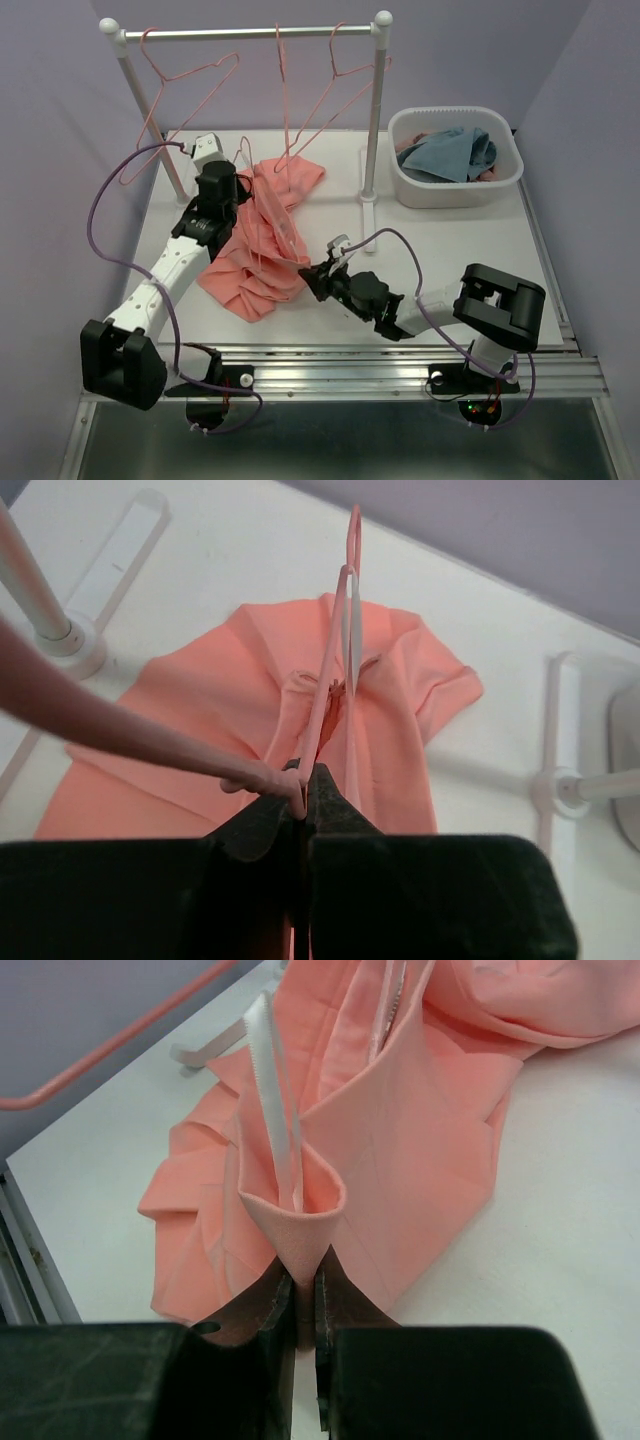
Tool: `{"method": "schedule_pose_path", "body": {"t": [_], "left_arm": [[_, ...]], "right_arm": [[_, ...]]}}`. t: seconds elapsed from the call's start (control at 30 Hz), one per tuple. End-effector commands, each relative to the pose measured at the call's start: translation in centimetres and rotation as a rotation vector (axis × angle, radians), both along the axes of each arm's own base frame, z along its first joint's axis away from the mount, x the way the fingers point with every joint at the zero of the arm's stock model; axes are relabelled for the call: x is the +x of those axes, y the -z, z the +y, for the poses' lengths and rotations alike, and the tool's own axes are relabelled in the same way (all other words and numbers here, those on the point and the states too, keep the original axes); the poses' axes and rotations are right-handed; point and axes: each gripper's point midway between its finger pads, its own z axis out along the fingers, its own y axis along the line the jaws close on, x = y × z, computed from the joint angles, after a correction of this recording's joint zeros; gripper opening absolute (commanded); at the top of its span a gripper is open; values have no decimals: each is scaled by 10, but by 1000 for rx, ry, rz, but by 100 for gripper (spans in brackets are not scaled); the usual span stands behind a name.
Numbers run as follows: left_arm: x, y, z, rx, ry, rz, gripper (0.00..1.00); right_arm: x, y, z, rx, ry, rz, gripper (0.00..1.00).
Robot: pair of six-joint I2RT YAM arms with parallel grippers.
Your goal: Remove the skirt from the hanger
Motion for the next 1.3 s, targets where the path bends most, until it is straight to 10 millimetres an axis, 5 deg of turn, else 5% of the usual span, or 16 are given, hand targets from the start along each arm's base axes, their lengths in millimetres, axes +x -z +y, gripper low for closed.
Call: {"method": "schedule_pose_path", "body": {"t": [0.0, 0.23, 0.43, 0.83, 0.97, 1.1, 1.13, 1.23, 1.27], "left_arm": [[-17, -30, -6, -77, 49, -60, 0], [-48, -6, -37, -157, 154, 50, 0], [-77, 2, -55, -242, 261, 100, 0], [-126, 15, -43, -178, 305, 251, 0], [-135, -12, -35, -163, 303, 198, 0], [-142, -42, -6, -101, 184, 149, 0], [-141, -48, 10, -71, 108, 130, 0], [-143, -59, 28, -51, 11, 105, 0], [-142, -59, 28, -51, 8, 102, 0]], "right_arm": [[28, -32, -5, 54, 107, -15, 1], [82, -50, -13, 46, 262, -26, 1], [118, -45, -21, 42, 334, -25, 1], [180, -48, -55, 9, 528, -61, 1], [177, -46, -70, 3, 556, -52, 1], [166, -60, -81, -2, 542, -78, 1], [160, -82, -86, 33, 533, -101, 1], [144, -106, -91, 33, 474, -132, 1], [136, -135, -96, 66, 453, -165, 1]]}}
